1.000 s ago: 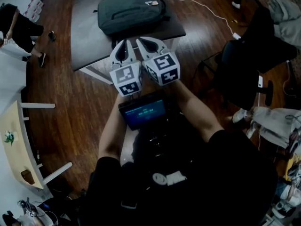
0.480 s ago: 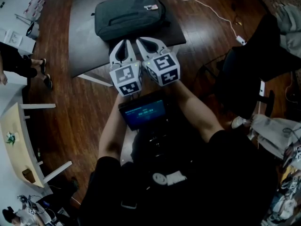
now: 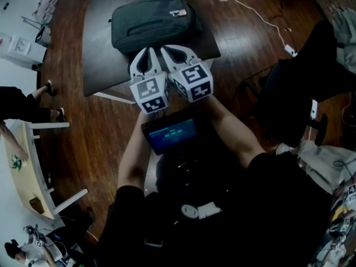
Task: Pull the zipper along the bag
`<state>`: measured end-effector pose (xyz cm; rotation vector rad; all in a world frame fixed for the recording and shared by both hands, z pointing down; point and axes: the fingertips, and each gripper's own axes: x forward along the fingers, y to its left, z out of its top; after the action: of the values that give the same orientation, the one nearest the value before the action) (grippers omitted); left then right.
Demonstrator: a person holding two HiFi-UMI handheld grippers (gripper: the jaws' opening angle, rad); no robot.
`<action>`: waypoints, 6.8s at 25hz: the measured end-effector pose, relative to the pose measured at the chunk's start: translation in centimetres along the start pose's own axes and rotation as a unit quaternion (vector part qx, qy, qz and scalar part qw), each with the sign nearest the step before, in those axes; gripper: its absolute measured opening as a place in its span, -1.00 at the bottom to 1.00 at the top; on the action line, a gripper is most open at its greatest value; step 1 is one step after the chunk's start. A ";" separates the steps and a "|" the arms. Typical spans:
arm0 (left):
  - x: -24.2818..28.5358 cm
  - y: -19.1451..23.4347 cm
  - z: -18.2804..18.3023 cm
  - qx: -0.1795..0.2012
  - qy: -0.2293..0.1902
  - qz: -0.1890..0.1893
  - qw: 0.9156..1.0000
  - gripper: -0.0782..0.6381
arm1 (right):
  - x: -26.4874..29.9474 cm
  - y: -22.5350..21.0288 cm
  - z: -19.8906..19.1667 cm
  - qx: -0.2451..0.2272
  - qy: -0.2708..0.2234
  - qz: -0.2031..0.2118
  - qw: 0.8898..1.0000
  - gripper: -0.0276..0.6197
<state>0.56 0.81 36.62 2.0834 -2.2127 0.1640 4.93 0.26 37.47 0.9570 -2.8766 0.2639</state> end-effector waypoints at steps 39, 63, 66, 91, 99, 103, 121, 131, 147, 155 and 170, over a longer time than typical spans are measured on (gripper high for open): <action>12.5 14.9 -2.5 -0.052 0.026 -0.044 0.997 -0.77 | 18.4 0.2 -0.6 -0.020 0.060 -0.049 0.997 -0.88; 19.0 20.4 -5.6 -0.035 0.067 0.036 0.996 -0.77 | 24.8 -4.0 -3.9 -0.007 0.111 0.038 0.993 -0.88; 19.4 21.2 -7.1 -0.029 0.087 0.049 0.995 -0.77 | 25.4 -3.3 -5.3 -0.004 0.137 0.081 0.987 -0.87; 21.6 22.8 -14.7 -0.043 0.145 -0.029 0.988 -0.77 | 27.8 -0.8 -14.8 0.063 0.341 0.071 0.935 -0.56; 22.0 22.6 -14.8 -0.066 0.132 -0.064 0.987 -0.77 | 28.0 -1.1 -14.7 0.043 0.373 0.014 0.927 -0.55; 21.9 22.2 -14.8 -0.072 0.123 -0.081 0.986 -0.77 | 28.7 -1.6 -15.2 0.034 0.382 -0.035 0.923 -0.55; 21.2 21.4 -14.2 -0.085 0.095 -0.142 0.982 -0.77 | 28.6 -1.6 -15.4 -0.059 0.391 -0.101 0.913 -0.72; 21.3 20.7 -14.1 -0.071 0.099 -0.142 0.982 -0.77 | 27.5 -2.3 -14.4 0.044 0.378 -0.049 0.923 -0.88; 21.1 22.1 -14.3 -0.037 0.115 -0.111 0.986 -0.77 | 28.0 -2.8 -13.6 0.112 0.372 0.013 0.921 -0.91; 22.8 23.0 -15.5 -0.021 0.180 -0.093 0.979 -0.77 | 27.9 -1.6 -14.0 0.075 0.370 0.033 0.926 -0.71; 23.7 22.0 -16.1 -0.061 0.203 -0.119 0.970 -0.77 | 28.3 -2.1 -16.1 -0.136 0.416 -0.048 0.898 -0.72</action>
<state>-22.86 -18.94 55.78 2.0103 -1.6848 0.3836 -15.79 -14.78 57.68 0.6929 -2.0065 0.1883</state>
